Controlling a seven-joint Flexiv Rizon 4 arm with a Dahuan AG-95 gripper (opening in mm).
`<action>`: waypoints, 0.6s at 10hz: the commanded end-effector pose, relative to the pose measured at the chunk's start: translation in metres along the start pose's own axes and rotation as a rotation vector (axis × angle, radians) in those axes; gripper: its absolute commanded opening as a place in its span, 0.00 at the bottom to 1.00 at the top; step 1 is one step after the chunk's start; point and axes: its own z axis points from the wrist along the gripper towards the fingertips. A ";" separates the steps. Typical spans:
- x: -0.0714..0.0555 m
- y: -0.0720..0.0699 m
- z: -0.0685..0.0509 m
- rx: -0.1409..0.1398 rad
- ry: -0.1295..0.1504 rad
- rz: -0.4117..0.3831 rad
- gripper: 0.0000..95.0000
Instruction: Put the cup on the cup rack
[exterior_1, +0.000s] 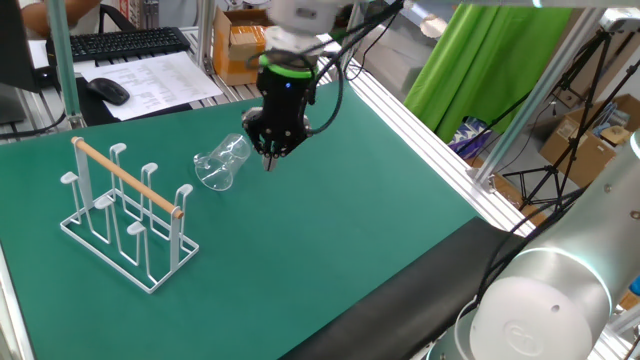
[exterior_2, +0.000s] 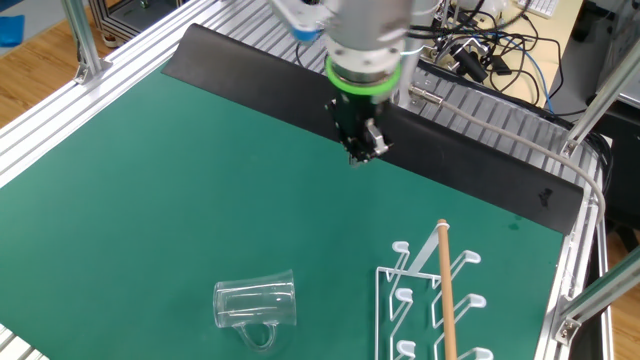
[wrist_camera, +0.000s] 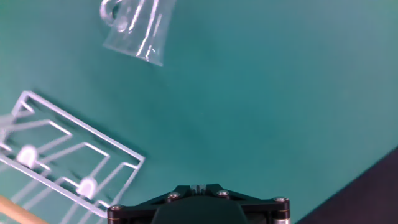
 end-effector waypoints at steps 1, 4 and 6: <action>-0.003 0.004 0.006 -0.004 -0.060 0.004 0.00; -0.008 0.007 0.007 -0.016 -0.060 0.010 0.00; -0.027 0.015 0.013 -0.006 -0.067 0.012 0.00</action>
